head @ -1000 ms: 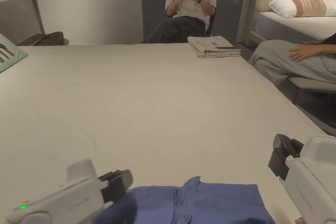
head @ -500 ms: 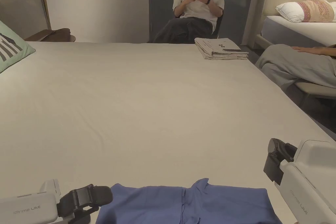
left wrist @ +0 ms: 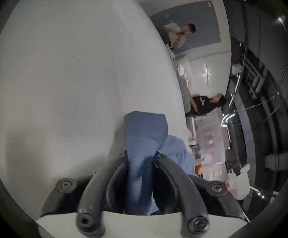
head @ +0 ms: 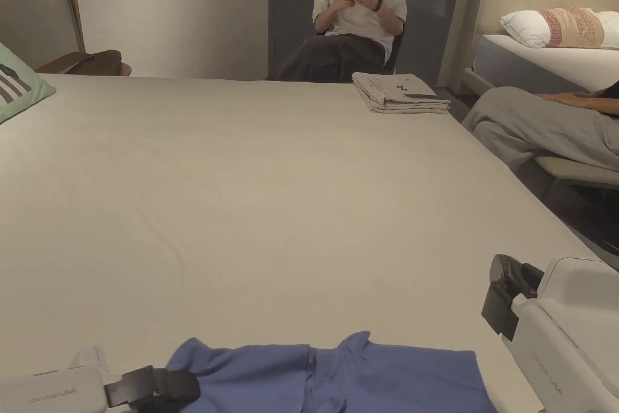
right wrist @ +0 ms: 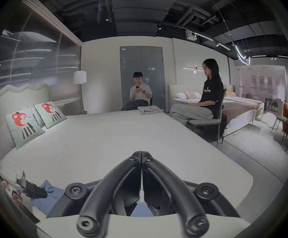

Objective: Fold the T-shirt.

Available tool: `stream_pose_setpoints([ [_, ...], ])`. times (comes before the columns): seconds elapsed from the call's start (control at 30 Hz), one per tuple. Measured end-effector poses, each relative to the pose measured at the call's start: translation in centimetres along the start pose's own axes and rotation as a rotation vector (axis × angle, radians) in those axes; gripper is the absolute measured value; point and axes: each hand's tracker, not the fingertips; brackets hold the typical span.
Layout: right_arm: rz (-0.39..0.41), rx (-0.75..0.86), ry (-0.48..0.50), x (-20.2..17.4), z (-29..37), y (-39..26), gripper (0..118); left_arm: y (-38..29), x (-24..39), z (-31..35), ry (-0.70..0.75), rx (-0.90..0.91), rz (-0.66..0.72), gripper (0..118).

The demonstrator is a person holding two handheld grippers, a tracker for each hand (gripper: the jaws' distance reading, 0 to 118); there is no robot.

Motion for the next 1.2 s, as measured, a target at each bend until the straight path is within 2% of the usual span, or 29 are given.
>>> stream_pose_setpoints([
  [0.3,-0.003,-0.002,0.019,-0.6,-0.4,-0.2,0,1.5,-0.9,8.0,0.055,0.177,0.032,13],
  [0.47,-0.005,-0.006,0.041,-0.9,-0.7,-0.4,0,1.1,3.1,8.0,-0.049,0.199,-0.014,13],
  [0.77,-0.037,0.005,0.031,0.6,-0.1,-0.5,0,-1.6,14.4,-1.9,-0.125,0.009,-0.264,13],
  [1.03,-0.077,0.016,-0.030,4.1,1.1,-0.7,0,-7.9,17.4,-14.2,0.078,-0.166,-0.453,13],
  [1.1,-0.086,0.020,-0.044,4.7,1.4,-0.7,0,-9.2,17.5,-16.0,0.116,-0.168,-0.484,21],
  [1.13,-0.091,0.021,-0.051,5.1,1.5,-0.7,0,-9.7,17.6,-16.5,0.119,-0.162,-0.488,32],
  [1.17,-0.095,0.022,-0.055,5.3,1.6,-0.7,0,-9.8,17.6,-16.6,0.115,-0.160,-0.483,54],
  [1.2,-0.096,0.022,-0.059,5.6,1.6,-0.8,0,-9.9,17.7,-16.4,0.081,-0.166,-0.466,65],
])
